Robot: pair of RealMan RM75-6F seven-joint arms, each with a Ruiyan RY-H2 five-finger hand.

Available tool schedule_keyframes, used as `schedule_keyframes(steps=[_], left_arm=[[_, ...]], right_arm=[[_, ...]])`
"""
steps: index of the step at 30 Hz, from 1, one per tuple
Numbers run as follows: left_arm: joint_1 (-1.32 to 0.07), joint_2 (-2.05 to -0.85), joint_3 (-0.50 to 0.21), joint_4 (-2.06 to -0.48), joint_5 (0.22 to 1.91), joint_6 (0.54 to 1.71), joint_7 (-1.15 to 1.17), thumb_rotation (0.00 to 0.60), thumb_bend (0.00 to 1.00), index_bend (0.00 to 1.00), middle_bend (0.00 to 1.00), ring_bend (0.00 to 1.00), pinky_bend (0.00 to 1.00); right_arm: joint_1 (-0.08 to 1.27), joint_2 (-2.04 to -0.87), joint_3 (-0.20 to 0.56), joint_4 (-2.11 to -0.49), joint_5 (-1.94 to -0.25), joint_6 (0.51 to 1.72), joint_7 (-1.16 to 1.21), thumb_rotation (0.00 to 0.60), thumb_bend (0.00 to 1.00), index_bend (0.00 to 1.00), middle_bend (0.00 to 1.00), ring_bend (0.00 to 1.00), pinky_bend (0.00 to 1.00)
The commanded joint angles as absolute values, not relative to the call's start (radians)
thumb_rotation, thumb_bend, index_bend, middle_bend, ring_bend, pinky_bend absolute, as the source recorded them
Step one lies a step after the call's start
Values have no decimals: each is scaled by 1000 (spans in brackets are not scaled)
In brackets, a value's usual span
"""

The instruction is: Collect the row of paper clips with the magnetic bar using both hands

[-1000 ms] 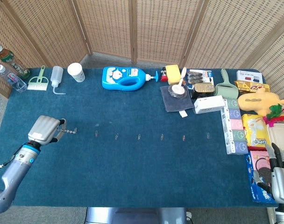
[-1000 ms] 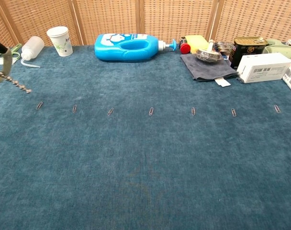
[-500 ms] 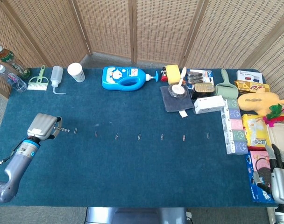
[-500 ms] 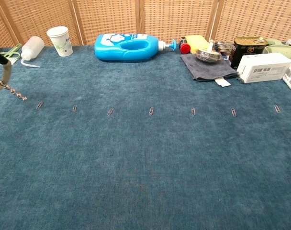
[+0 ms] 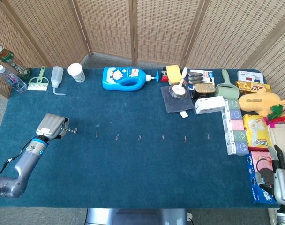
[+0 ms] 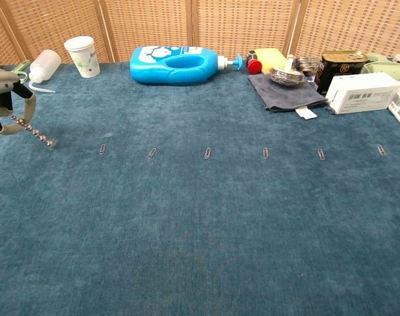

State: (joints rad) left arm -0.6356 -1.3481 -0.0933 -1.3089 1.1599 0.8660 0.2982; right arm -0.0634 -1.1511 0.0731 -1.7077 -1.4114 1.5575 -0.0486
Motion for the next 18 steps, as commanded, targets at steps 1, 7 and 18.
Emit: schedule_keyframes(steps=[1, 7, 18], left_arm=[[-637, -1348, -94, -1310, 1158, 866, 297, 600, 508, 634, 1000, 1000, 1000], [-641, -1343, -103, -1328, 1168, 879, 283, 600, 508, 634, 1000, 1000, 1000], [-687, -1336, -129, -1402, 1194, 877, 288, 600, 508, 634, 1000, 1000, 1000]], right_arm=[[-62, -1152, 74, -1708, -1410, 1556, -49, 600, 393, 15, 48, 0, 87], [-62, -1152, 76, -1708, -1410, 1556, -49, 600, 393, 15, 48, 0, 87], [-71, -1154, 73, -1700, -1411, 1565, -33, 600, 393, 15, 48, 0, 87]])
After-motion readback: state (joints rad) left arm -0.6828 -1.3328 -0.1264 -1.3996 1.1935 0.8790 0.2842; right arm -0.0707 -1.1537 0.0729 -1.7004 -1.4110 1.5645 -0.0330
